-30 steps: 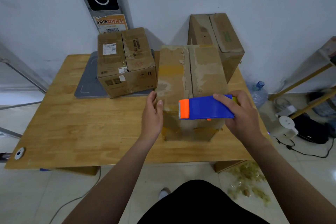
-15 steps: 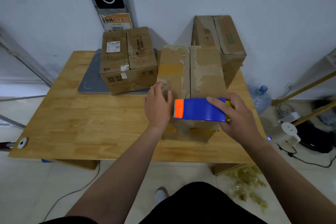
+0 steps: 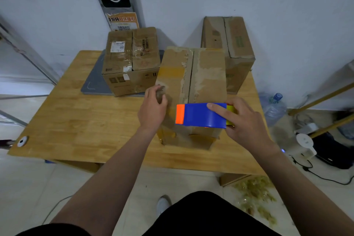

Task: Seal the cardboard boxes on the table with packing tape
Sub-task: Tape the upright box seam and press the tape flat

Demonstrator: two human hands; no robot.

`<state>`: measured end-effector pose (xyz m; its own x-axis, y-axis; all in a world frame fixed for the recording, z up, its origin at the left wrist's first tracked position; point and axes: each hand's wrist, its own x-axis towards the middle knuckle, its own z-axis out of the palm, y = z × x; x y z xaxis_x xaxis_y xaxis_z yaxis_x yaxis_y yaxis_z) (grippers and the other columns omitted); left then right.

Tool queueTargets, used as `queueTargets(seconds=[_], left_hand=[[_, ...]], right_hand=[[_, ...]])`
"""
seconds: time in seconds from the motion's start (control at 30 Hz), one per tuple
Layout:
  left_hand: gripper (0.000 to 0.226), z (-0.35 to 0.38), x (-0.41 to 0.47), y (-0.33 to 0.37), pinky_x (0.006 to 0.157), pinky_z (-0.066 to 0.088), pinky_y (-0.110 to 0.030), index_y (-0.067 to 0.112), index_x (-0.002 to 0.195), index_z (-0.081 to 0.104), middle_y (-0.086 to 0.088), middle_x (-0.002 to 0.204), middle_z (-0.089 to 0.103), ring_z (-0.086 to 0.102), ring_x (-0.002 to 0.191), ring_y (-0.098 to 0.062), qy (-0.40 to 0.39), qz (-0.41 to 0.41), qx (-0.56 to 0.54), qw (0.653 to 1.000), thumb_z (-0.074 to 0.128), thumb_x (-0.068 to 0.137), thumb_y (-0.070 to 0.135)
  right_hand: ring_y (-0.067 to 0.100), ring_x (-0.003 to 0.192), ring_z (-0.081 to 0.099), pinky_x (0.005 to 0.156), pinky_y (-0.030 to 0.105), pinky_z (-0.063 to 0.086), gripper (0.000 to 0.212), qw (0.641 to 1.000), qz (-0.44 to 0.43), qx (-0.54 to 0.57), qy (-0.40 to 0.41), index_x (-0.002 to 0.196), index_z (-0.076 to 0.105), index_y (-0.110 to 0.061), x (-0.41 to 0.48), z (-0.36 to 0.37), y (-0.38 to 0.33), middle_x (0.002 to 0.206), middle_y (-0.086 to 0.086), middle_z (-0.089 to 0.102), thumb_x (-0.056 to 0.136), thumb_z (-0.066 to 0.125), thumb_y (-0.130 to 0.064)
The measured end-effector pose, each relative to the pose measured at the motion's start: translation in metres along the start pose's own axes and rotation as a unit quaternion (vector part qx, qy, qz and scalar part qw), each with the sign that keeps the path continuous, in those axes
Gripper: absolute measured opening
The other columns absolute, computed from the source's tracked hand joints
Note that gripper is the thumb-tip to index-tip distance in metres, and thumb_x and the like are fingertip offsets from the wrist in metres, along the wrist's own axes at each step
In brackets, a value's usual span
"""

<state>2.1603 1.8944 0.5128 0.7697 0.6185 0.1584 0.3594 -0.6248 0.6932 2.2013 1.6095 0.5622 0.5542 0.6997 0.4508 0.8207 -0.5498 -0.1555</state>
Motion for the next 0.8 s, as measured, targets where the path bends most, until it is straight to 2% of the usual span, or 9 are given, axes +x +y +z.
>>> queueTargets(seconds=[0.13,0.27,0.37,0.47,0.53,0.6,0.67,0.73,0.8], left_hand=[[0.039,0.002,0.000,0.001,0.079,0.046,-0.031,0.032,0.142,0.049,0.018,0.146,0.047,0.054,0.121,-0.007,0.000,-0.002,-0.002,1.000,0.049,0.104,0.036],[0.037,0.002,0.000,0.001,0.085,0.052,-0.035,0.031,0.141,0.050,0.017,0.146,0.048,0.055,0.122,-0.007,0.009,0.003,-0.006,1.000,0.048,0.104,0.034],[0.041,0.003,0.001,-0.002,0.093,0.055,-0.043,0.030,0.141,0.049,0.014,0.147,0.047,0.054,0.125,-0.009,0.002,0.022,-0.011,1.000,0.052,0.102,0.043],[0.065,-0.002,0.001,-0.007,0.099,0.052,-0.045,0.028,0.147,0.044,0.012,0.156,0.038,0.048,0.135,-0.014,-0.057,0.045,-0.013,0.997,0.060,0.093,0.062],[0.085,-0.007,-0.003,-0.010,0.110,0.044,-0.048,0.027,0.153,0.038,0.008,0.165,0.025,0.036,0.147,-0.019,-0.090,0.064,0.019,0.994,0.064,0.085,0.070],[0.092,-0.008,-0.015,-0.010,0.119,0.030,-0.052,0.027,0.155,0.035,0.001,0.171,0.007,0.018,0.155,-0.027,-0.076,0.066,0.052,0.994,0.066,0.080,0.073],[0.097,-0.005,-0.029,-0.005,0.122,0.023,-0.054,0.029,0.156,0.032,-0.005,0.171,-0.003,0.007,0.156,-0.030,-0.055,0.042,0.059,0.996,0.069,0.078,0.074],[0.108,0.000,-0.037,0.000,0.122,0.026,-0.055,0.030,0.156,0.027,-0.007,0.171,-0.002,0.008,0.156,-0.031,-0.057,0.005,0.043,0.997,0.074,0.070,0.074],[0.118,0.000,-0.039,0.006,0.117,0.037,-0.052,0.031,0.157,0.024,-0.005,0.170,0.008,0.019,0.154,-0.028,-0.062,-0.036,-0.014,0.997,0.080,0.062,0.072]], right_hand=[[0.027,0.100,0.054,0.044,0.038,0.050,0.077,1.000,0.005,-0.017,0.017,0.140,0.044,-0.040,-0.015,-0.005,0.021,0.114,0.008,0.049,0.077,0.070,-0.006],[0.025,0.101,0.052,0.045,0.032,0.047,0.075,1.000,0.012,-0.015,0.024,0.139,0.045,-0.038,-0.018,0.000,0.022,0.113,0.009,0.048,0.077,0.072,-0.006],[0.028,0.102,0.055,0.046,0.032,0.048,0.075,0.999,0.024,-0.009,0.025,0.139,0.046,-0.036,-0.016,0.004,0.021,0.113,0.011,0.050,0.078,0.077,-0.005],[0.027,0.102,0.054,0.049,0.029,0.046,0.063,0.999,0.028,0.001,0.042,0.139,0.048,-0.035,-0.014,0.004,0.019,0.112,0.011,0.050,0.084,0.068,-0.012],[0.026,0.103,0.052,0.052,0.027,0.042,0.054,0.999,0.022,0.001,0.047,0.138,0.049,-0.034,-0.012,0.004,0.016,0.112,0.010,0.048,0.088,0.060,-0.019],[0.025,0.103,0.049,0.055,0.026,0.039,0.046,0.998,0.015,0.002,0.054,0.137,0.050,-0.033,-0.011,0.006,0.014,0.112,0.008,0.046,0.092,0.052,-0.024],[0.025,0.103,0.049,0.056,0.027,0.040,0.044,0.998,0.017,0.005,0.062,0.137,0.050,-0.033,-0.010,0.006,0.012,0.112,0.008,0.045,0.094,0.050,-0.026],[0.026,0.103,0.049,0.057,0.027,0.040,0.052,0.998,0.021,0.003,0.064,0.137,0.049,-0.033,-0.012,0.008,0.012,0.112,0.008,0.045,0.088,0.058,-0.018],[0.026,0.103,0.049,0.058,0.026,0.040,0.057,0.997,0.024,0.003,0.067,0.137,0.050,-0.033,-0.013,0.008,0.012,0.112,0.008,0.044,0.085,0.062,-0.015]])
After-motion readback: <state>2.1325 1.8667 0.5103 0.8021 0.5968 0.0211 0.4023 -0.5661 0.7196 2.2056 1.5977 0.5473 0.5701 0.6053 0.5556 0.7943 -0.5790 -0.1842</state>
